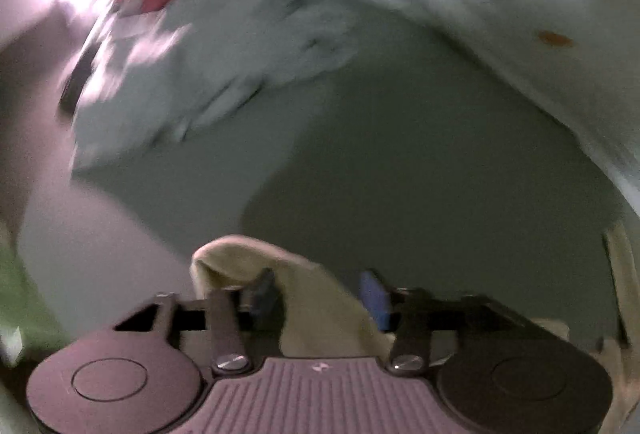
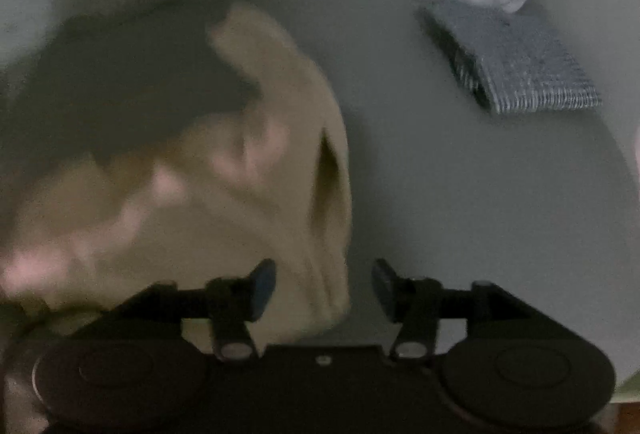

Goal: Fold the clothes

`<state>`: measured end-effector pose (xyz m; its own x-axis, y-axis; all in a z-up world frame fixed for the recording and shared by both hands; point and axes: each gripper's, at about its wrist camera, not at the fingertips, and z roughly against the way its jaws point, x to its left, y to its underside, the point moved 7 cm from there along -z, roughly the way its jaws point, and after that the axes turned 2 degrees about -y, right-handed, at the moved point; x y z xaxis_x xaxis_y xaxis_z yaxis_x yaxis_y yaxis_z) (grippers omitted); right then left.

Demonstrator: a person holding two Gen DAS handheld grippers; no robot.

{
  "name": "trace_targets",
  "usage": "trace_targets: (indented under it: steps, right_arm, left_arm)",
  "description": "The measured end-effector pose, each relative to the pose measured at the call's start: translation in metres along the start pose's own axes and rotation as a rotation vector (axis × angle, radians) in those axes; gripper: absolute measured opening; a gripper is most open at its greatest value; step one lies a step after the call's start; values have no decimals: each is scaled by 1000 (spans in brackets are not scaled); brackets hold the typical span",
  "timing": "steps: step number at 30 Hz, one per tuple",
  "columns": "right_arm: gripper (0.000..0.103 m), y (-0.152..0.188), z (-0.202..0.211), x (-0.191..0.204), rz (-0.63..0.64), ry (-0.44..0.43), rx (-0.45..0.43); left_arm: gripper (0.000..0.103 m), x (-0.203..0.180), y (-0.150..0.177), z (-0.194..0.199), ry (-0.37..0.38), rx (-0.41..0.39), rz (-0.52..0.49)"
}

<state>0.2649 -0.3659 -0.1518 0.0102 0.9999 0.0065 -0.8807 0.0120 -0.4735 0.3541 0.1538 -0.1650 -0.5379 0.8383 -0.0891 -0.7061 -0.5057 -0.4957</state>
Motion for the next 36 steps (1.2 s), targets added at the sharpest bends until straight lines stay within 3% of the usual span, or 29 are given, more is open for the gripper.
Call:
trace_targets:
  steps: [3,5,8,10,13,16,19,20,22,23,24,25,26,27,28,31,36]
  right_arm:
    - [56,-32,11,7,-55,-55,-122]
    - [59,-54,-5,21,20,-72,-147]
    - [58,-76,-39,49,214,-68,-137]
    - [58,-80,-59,56,270,-95,-98]
    - [58,-86,-90,65,355,-135,-40]
    - [60,-92,-120,74,439,-175,20]
    - [66,-94,-140,76,464,-229,74]
    - [66,-93,-142,73,446,-253,90]
    - [64,-88,-145,70,429,-293,113]
    - [57,-85,-145,72,440,-308,109]
    - [51,-82,-143,74,457,-316,98]
    - [40,-79,-141,76,476,-318,82]
    - [25,-77,-139,77,497,-300,55]
    - [19,-78,-135,77,512,-279,24]
    - [13,-80,-130,77,512,-264,-11]
    - [10,-93,-93,77,509,-214,-170]
    - [9,-117,-15,76,497,-126,-462]
  left_arm:
    - [71,-32,-16,18,71,-99,-137]
    - [73,-59,-22,17,140,-135,-191]
    - [73,-111,-23,-2,236,-120,-314]
    - [73,-147,-14,-21,308,-88,-406]
    - [73,-194,11,-57,445,56,-527]
    - [74,-215,37,-91,433,149,-660]
    - [76,-217,54,-116,429,219,-715]
    - [85,-218,56,-117,457,212,-720]
    - [86,-222,57,-117,510,220,-723]
    - [82,-225,57,-117,507,204,-723]
    - [64,-227,57,-116,498,167,-725]
    - [53,-229,56,-116,470,123,-723]
    - [36,-230,54,-118,430,79,-719]
    - [12,-227,53,-120,391,48,-716]
    - [9,-224,50,-121,364,34,-700]
    - [7,-216,32,-115,310,-21,-589]
    - [6,-214,-23,-70,263,-229,-442]
